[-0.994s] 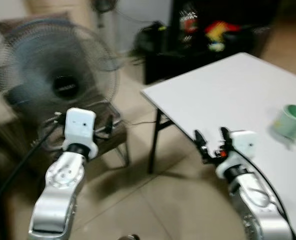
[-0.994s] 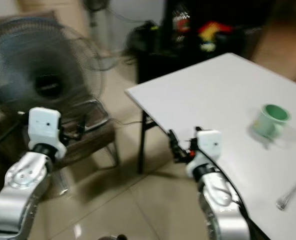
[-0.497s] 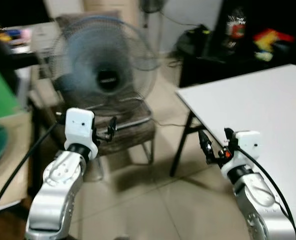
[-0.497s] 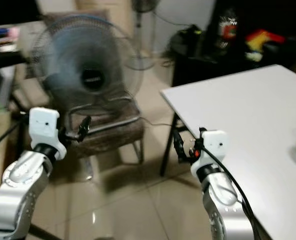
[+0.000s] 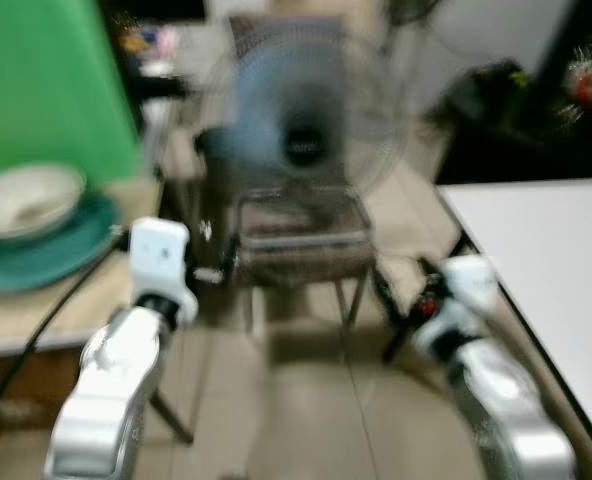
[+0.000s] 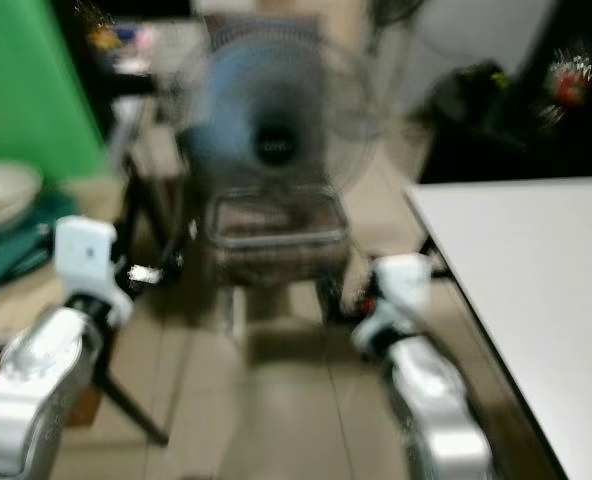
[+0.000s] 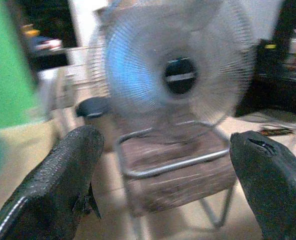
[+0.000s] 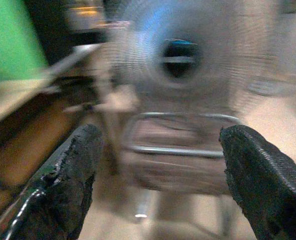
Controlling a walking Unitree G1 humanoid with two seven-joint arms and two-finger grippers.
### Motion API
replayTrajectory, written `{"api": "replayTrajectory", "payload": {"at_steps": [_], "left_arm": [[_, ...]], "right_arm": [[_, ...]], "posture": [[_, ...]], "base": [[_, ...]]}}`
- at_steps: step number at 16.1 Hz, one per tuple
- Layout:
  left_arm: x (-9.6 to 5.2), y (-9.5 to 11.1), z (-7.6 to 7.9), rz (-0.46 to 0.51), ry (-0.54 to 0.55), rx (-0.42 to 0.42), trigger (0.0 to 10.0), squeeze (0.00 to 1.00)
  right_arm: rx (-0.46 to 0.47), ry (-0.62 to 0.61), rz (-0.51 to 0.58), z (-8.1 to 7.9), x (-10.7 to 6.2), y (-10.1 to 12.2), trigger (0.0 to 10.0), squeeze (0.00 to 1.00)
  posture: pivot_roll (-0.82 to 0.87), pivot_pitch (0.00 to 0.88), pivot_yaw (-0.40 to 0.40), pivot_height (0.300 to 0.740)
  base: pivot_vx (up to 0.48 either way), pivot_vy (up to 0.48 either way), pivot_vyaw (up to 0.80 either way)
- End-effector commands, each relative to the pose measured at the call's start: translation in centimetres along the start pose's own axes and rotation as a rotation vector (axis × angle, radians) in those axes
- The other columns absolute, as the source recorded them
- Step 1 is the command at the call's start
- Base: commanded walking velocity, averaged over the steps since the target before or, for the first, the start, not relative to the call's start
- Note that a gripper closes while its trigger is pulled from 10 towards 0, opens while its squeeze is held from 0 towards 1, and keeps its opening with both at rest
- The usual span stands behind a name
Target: Setting the table
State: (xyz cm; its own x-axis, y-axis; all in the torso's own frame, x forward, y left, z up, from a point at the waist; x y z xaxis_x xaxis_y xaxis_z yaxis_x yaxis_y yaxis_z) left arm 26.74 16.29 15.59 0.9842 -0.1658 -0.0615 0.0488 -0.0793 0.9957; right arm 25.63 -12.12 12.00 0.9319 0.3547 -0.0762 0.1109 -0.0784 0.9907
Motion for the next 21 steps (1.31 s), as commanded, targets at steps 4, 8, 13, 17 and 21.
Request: {"api": "replayTrajectory", "payload": {"at_steps": [4, 8, 13, 17, 21], "left_arm": [[-0.5, 1.3, 0.3, 0.043, -0.045, 0.022, 10.0, 0.00], [-0.6, 1.4, 0.3, 0.040, -0.057, 0.037, 10.0, 0.00], [-0.9, 1.6, 0.0, 0.039, -0.056, 0.052, 10.0, 0.00], [-0.9, 1.8, 0.1, 0.037, -0.080, 0.072, 10.0, 0.00], [-0.4, 1.9, 0.6, 0.036, -0.155, 0.087, 10.0, 0.00]], "right_arm": [[-0.002, 0.007, -0.006, 0.4, 0.2, -0.1, 10.0, 0.00], [-0.003, 0.012, 0.000, 0.3, 0.7, -0.1, 10.0, 0.00], [0.004, 0.015, 0.008, 0.0, 1.2, -0.2, 10.0, 0.00], [0.011, -0.030, 0.039, 0.7, 1.3, 0.1, 10.0, 0.00], [-0.016, -0.201, 0.129, 3.5, 1.0, 2.2, 10.0, 0.00]], "posture": [[0.14, 0.000, -0.056, 0.740], [0.15, 0.000, -0.055, 0.740], [0.17, 0.000, -0.062, 0.740], [0.18, 0.000, -0.053, 0.740], [0.17, 0.000, -0.041, 0.740]], "base": [[0.166, 0.000, 0.80], [0.351, 0.000, 0.80], [0.351, 0.000, 0.80], [0.346, 0.000, 0.75], [0.337, 0.000, 0.00]]}}
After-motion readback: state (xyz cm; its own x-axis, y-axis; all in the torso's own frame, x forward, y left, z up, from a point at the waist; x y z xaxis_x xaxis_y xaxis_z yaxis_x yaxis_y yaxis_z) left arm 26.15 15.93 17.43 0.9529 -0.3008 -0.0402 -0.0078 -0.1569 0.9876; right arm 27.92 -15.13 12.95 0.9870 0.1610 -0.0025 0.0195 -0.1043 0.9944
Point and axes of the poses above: a point about 5 cm out from each wrist's last joint towards the gripper, its own x axis pointing out of the wrist towards the gripper, its own y axis along the axis of the wrist's last joint, z = x × y, the point moved 2 cm from there along x, pointing out of the wrist towards the gripper, and after that the axes turned 2 degrees about -x, right-handed, at the moved point
